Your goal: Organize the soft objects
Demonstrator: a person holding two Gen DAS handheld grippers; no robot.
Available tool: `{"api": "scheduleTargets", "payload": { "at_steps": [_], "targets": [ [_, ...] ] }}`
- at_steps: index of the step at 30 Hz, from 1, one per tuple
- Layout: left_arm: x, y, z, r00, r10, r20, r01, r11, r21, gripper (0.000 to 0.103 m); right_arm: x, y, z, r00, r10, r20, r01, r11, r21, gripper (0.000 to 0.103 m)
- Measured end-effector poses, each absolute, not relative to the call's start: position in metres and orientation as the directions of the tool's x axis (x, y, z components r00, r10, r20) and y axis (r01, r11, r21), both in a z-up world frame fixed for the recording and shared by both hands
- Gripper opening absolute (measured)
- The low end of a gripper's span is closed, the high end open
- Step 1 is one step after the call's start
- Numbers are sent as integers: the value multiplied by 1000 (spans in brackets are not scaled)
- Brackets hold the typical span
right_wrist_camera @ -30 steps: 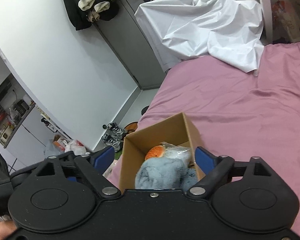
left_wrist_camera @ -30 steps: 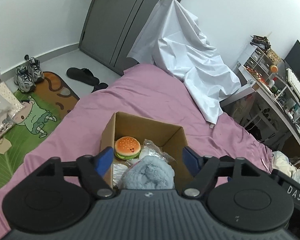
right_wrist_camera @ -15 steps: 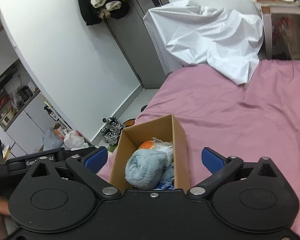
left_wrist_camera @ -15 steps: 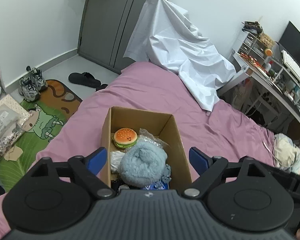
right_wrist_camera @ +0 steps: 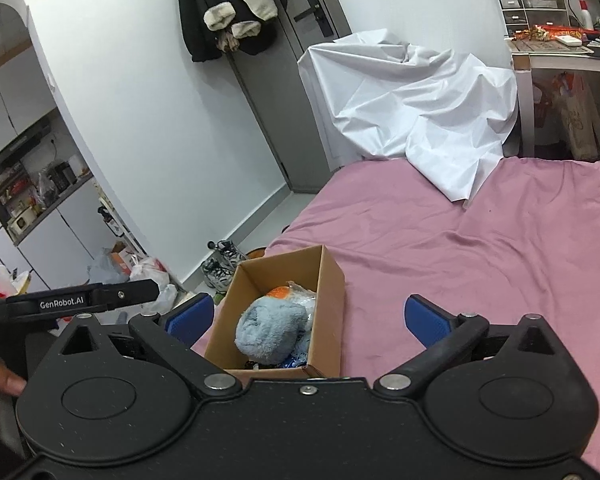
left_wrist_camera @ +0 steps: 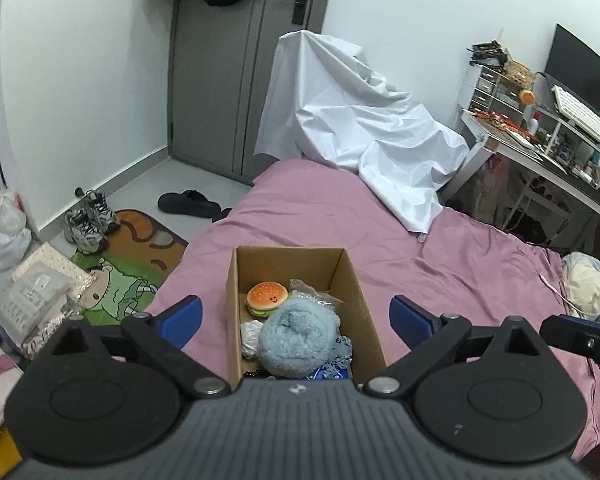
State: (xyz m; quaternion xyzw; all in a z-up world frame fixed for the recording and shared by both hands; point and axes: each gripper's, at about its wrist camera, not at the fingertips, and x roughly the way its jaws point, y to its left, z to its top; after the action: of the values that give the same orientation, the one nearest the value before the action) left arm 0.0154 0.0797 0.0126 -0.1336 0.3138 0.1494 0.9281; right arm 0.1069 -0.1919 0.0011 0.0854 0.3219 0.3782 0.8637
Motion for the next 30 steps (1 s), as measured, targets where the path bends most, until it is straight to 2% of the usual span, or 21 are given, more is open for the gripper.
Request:
{"api": "scheduleTargets", "payload": {
  "at_steps": [6, 15, 30],
  "targets": [
    [6, 67, 25, 760, 138, -635, -308, 937, -165, 100, 99, -209, 12, 493, 738, -461, -642, 666, 379, 103],
    [-15, 42, 39, 760, 68, -646, -243, 952, -185, 100, 90, -224, 20, 482, 744, -464, -652, 658, 378, 103],
    [-25, 15, 44, 744, 55, -666, -221, 961, -168, 102, 77, -234, 28, 451, 761, -466, -686, 630, 364, 103]
  ]
}}
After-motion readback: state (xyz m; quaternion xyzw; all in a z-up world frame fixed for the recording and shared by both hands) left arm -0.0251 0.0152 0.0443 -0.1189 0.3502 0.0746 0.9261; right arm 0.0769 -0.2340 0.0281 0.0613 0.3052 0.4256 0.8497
